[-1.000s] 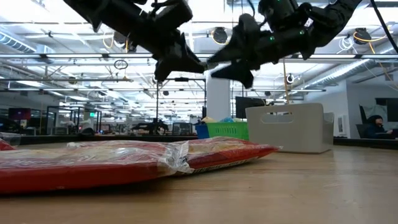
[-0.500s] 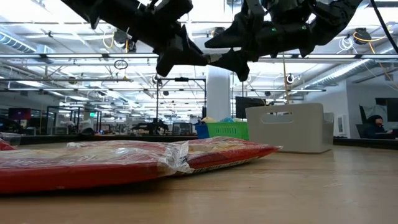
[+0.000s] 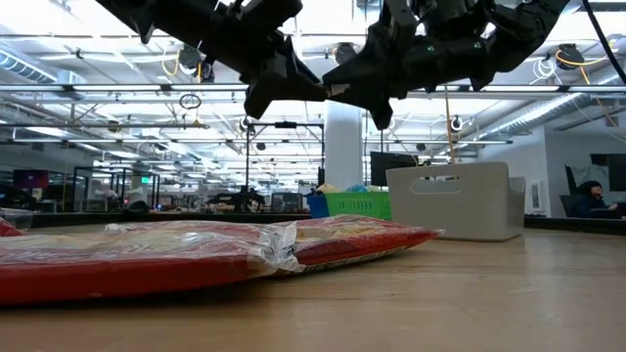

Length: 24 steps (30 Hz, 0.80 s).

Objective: Pick & Place Food Item
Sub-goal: Put the green food coloring bottle into the green bin

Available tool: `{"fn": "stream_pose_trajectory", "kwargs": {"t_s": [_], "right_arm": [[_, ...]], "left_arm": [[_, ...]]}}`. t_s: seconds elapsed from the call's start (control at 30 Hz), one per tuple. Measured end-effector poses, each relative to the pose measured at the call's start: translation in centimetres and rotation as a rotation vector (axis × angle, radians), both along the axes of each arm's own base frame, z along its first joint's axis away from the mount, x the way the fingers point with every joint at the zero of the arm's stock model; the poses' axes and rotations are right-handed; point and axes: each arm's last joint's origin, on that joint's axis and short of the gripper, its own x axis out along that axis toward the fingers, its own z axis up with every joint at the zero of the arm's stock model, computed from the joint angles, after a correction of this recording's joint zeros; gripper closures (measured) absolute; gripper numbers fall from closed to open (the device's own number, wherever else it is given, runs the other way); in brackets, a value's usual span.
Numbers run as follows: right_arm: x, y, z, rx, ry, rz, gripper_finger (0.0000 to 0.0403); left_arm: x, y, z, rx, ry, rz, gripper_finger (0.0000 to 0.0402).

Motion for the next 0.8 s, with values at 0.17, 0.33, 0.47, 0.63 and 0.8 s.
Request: {"fn": "stream_pose_trajectory", "kwargs": {"t_s": [0.17, 0.33, 0.47, 0.63, 0.8], "right_arm": [[0.0, 0.0, -0.1, -0.003, 0.006, -0.001, 0.0324], [0.0, 0.0, -0.1, -0.004, 0.006, 0.001, 0.0336], [0.0, 0.0, -0.1, -0.005, 0.009, 0.003, 0.0329], [-0.1, -0.1, -0.1, -0.002, 0.014, 0.017, 0.0335], [-0.1, -0.2, -0.2, -0.010, 0.022, 0.010, 0.0334]], "left_arm": [[0.0, 0.0, 0.0, -0.004, -0.002, 0.001, 0.0329], [0.0, 0.0, 0.0, -0.027, -0.014, 0.009, 0.0319], [0.0, -0.3, 0.0, -0.028, -0.021, 0.011, 0.0316], [0.1, -0.8, 0.4, -0.152, -0.086, 0.037, 0.0294], [0.7, -0.7, 1.5, -0.221, -0.070, 0.076, 0.0225]]}}
